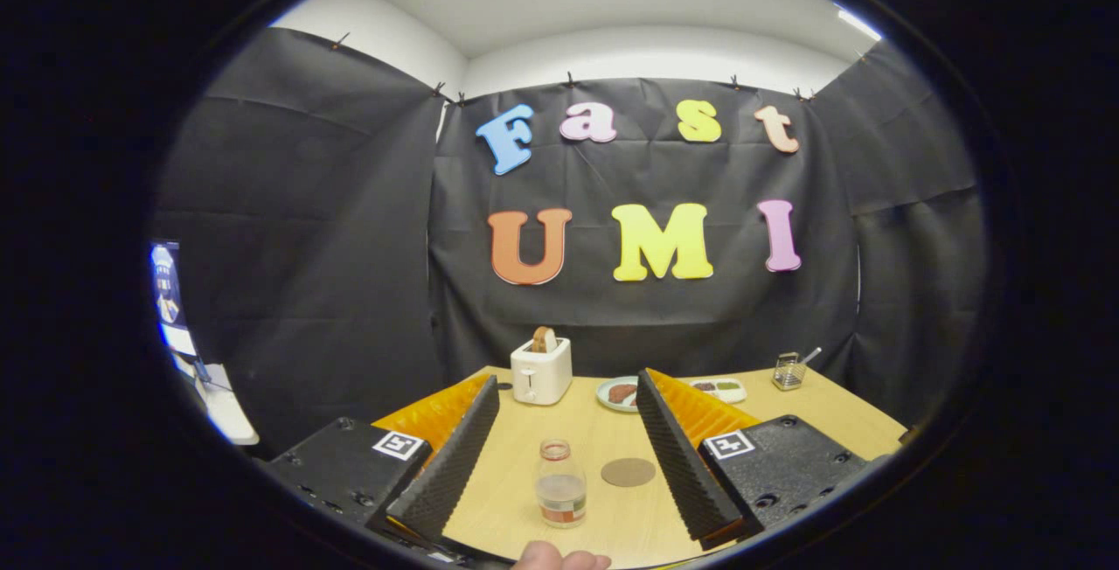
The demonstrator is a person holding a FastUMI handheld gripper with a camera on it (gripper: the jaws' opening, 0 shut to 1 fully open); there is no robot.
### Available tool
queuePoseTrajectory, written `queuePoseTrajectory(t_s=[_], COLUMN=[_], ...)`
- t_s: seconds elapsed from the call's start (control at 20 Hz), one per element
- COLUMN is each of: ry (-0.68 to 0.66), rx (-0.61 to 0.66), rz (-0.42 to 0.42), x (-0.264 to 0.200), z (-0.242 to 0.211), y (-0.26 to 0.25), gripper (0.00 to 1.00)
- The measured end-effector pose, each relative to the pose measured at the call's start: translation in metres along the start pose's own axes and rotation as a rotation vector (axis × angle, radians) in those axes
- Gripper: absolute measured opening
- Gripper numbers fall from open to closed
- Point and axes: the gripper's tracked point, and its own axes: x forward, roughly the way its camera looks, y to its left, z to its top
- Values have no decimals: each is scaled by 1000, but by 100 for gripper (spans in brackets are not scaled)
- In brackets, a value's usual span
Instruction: Take the bottle from table, then pour the juice into the cup, finally place the bottle on the coaster
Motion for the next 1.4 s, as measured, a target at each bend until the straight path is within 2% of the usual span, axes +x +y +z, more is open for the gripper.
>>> queuePoseTrajectory(t_s=[0.4, 0.8, 1.15, 1.4], ry=[6, 119, 200, 193], rx=[19, 27, -24, -44], rz=[-19, 16, -35, -73], x=[-5, -13, -8, 12], z=[-19, -100, -156, -181], y=[6, 39, 36, 17], gripper=[100, 100, 100, 100])
